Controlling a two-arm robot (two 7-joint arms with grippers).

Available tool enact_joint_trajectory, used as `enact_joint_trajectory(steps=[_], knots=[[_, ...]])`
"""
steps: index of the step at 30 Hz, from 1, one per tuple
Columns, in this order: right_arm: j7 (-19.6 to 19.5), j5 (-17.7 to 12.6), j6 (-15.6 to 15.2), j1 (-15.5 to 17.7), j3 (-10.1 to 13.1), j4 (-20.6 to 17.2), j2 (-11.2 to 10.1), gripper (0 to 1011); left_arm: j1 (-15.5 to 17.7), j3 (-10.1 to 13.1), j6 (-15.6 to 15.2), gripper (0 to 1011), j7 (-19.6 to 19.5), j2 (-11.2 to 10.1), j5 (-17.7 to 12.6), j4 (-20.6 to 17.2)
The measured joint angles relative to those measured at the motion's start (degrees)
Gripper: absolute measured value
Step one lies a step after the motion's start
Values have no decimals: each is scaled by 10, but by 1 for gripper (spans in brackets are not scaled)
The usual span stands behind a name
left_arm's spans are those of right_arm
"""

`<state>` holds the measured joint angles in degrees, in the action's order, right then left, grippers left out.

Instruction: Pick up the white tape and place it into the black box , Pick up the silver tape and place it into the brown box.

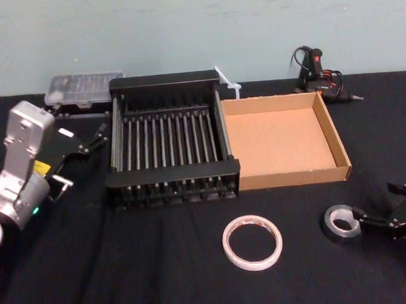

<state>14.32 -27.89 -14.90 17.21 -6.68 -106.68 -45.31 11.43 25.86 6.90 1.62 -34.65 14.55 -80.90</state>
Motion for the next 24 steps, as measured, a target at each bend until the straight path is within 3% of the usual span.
enact_joint_trajectory(steps=[24], knots=[[31,19,-45,-43,-13,44,46,1002,0,0,0,1001,0,0,0,0]])
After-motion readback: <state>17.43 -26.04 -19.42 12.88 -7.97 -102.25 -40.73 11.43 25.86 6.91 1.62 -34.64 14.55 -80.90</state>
